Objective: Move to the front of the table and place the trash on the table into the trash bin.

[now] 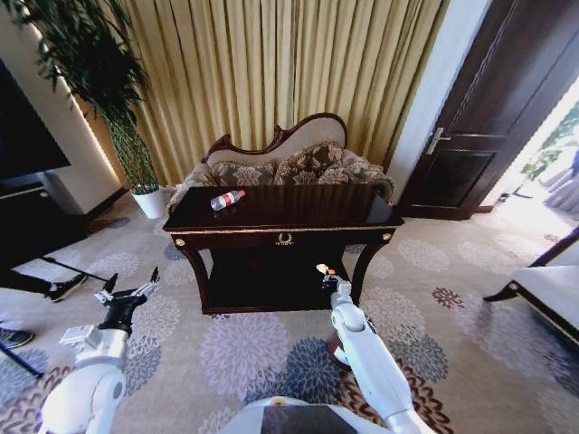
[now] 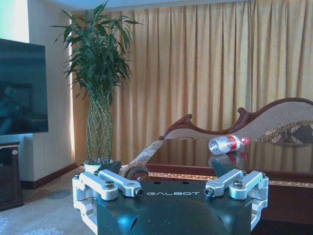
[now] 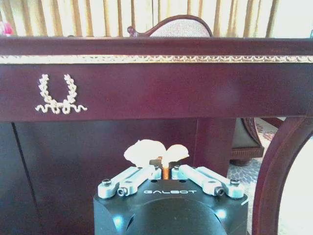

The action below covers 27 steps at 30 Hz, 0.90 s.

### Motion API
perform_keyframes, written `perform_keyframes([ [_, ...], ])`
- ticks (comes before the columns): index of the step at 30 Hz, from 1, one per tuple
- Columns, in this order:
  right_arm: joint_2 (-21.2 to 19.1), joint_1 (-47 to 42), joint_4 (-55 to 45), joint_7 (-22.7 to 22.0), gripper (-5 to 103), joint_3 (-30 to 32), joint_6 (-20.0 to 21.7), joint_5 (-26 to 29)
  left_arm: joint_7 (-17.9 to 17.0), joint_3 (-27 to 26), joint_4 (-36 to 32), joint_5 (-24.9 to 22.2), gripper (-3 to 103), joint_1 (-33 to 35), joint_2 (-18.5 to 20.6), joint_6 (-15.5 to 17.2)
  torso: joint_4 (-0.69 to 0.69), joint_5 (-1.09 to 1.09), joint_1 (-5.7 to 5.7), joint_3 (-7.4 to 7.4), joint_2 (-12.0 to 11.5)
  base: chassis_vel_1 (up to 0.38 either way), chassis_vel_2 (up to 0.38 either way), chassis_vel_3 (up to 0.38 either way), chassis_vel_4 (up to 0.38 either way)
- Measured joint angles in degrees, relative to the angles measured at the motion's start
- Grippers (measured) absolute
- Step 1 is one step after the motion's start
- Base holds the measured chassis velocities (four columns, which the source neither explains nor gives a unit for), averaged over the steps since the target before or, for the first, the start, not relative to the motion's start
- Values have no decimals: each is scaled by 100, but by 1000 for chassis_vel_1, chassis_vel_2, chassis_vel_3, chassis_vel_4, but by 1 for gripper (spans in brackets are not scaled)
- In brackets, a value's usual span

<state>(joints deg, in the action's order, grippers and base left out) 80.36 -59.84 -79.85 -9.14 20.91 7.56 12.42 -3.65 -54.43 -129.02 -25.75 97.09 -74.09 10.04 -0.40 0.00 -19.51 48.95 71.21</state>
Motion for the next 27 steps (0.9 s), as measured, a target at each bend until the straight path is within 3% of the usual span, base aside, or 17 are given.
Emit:
perform_keyframes([
  [7,-24,-221,-466,273,5,99,-53,238,6,-22,63,-3,100,1,8,-12,0,0,0,0,0,0,0,0,0],
  [10,-88,-282,-483,630,5,202,-427,546,45,-39,146,-36,100,-3,40,-95,0,0,0,-1,0,0,0,0,0],
  [14,-140,-276,-407,749,5,306,-575,723,109,-70,208,-83,100,-3,60,-177,0,0,0,0,0,0,0,0,0],
  [19,-282,-31,-24,716,5,454,-609,784,170,-99,262,-140,100,14,83,-257,0,0,0,0,0,0,0,0,0],
  [27,-672,743,1479,554,5,455,-733,972,232,-88,266,-167,100,-9,111,-279,0,1,0,0,-1,0,0,0,0],
])
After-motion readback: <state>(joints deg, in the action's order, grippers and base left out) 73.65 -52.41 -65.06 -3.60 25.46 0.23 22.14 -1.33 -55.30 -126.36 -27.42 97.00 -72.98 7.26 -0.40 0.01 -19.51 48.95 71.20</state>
